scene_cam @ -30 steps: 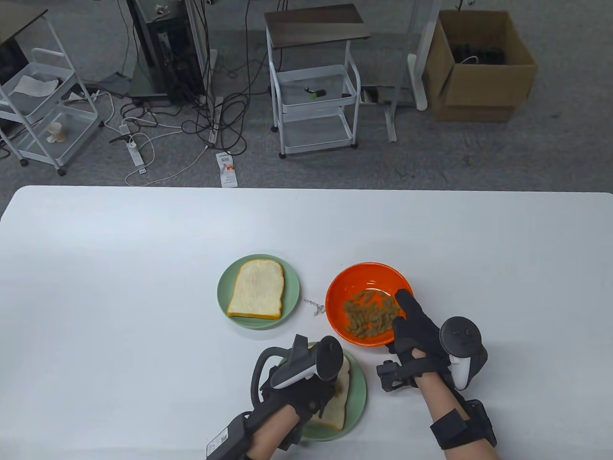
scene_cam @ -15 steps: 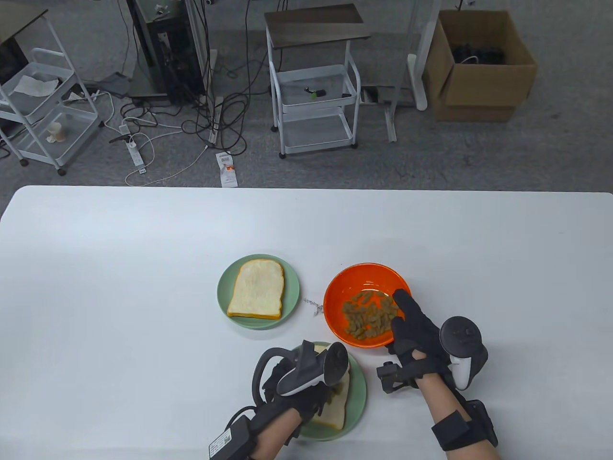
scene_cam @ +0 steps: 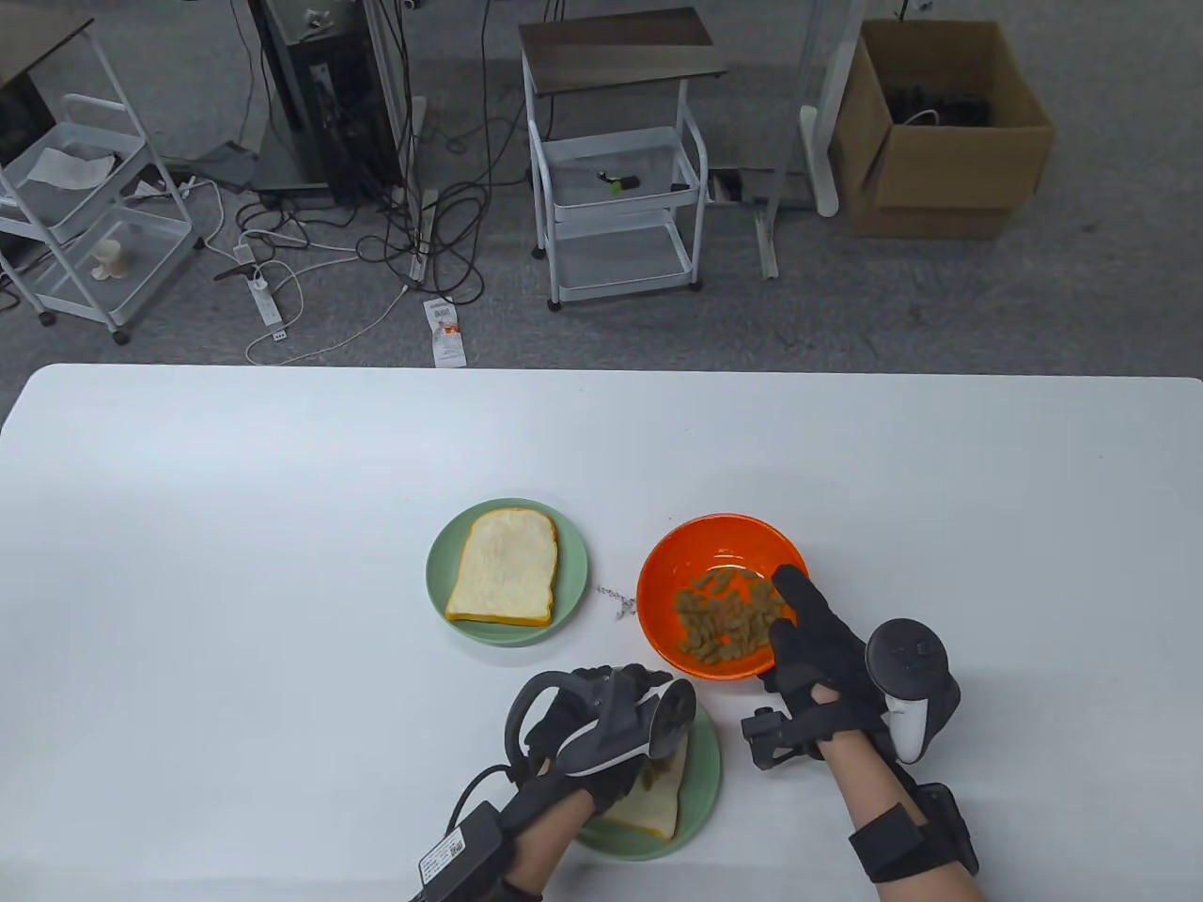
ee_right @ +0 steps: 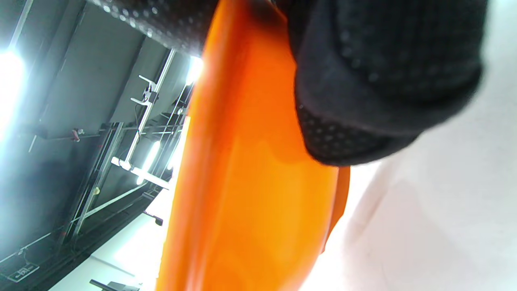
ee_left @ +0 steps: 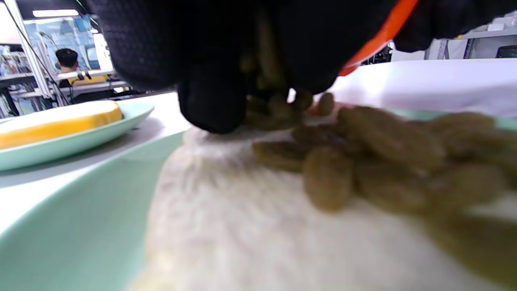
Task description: Sprinkle raisins onto toast
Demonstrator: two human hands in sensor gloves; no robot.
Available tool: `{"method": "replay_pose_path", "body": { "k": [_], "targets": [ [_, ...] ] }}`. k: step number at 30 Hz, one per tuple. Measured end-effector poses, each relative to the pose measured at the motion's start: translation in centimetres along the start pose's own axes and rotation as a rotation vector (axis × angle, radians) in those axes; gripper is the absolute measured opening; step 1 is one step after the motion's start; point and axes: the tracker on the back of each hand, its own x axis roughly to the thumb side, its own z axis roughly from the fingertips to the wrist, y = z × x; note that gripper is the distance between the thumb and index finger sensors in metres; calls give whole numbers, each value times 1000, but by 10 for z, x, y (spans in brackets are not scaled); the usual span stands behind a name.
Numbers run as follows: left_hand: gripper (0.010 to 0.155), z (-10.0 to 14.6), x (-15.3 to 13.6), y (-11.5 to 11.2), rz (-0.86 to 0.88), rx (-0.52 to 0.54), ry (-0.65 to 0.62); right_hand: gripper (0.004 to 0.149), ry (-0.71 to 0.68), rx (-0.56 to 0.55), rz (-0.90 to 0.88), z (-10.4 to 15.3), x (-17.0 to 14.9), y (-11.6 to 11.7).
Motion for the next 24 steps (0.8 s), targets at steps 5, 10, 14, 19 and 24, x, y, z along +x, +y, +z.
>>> {"method": "replay_pose_path", "body": {
  "k": [5, 10, 14, 19, 24],
  "targets": [
    [41, 4, -1, 2, 12, -27, -29, 55, 4, -3, 2, -1, 0, -2],
    [57, 10, 2, 3, -39, -124, -7, 55, 2, -2, -2, 0, 0, -2],
    [67, 11, 1, 4, -5, -234, -3, 55, -3, 5, 1, 0, -1, -2],
    [75, 11, -6, 3, 7, -297, -4, 55, -8, 20, -1, 1, 0, 1],
    [77, 19, -17, 26, 56, -99, 14, 55, -19, 38, 1, 3, 2, 5]
  ]
}}
